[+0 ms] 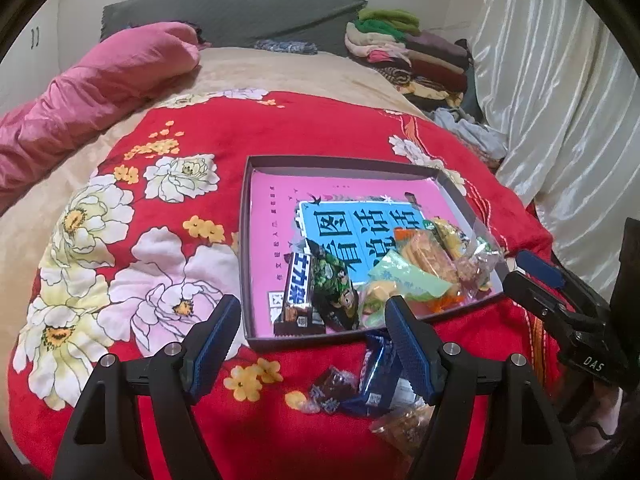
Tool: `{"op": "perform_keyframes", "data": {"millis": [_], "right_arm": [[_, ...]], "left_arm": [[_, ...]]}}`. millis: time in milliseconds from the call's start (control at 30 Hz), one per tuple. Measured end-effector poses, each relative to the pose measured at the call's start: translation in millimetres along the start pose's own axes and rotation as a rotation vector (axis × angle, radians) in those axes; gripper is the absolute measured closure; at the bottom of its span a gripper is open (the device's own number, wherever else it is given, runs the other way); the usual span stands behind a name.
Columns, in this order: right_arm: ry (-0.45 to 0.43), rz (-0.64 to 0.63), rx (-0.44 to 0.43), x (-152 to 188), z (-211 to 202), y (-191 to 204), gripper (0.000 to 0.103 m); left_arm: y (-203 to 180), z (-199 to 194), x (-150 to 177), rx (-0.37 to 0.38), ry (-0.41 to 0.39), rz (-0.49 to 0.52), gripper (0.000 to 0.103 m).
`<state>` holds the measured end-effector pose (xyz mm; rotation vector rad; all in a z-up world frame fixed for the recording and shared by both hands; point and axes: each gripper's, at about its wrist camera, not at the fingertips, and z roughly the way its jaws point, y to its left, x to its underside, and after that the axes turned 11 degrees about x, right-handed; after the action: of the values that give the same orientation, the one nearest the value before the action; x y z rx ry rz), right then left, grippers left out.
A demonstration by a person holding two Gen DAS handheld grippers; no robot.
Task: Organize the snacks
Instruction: 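Withdraw both open grippers from the tray back toward the snack pile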
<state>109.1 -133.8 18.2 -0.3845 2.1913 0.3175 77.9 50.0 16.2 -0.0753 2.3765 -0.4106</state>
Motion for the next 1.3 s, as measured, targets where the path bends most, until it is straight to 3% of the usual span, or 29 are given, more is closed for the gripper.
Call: {"op": "perform_keyframes", "data": {"millis": [667, 933, 1300], "right_arm": [[0.054, -0.05, -0.007, 20, -16, 19, 0.03], [0.125, -0.094, 0.009, 29, -10, 23, 0.03], [0.193, -0.185, 0.032, 42, -3, 32, 0.03]], "left_arm": [[-1, -11, 18, 0.007, 0.037, -0.001, 0.027], [3, -2, 33, -0.006, 0.101, 0.008, 0.027], [9, -3, 45, -0.022, 0.132, 0.01, 0.027]]}}
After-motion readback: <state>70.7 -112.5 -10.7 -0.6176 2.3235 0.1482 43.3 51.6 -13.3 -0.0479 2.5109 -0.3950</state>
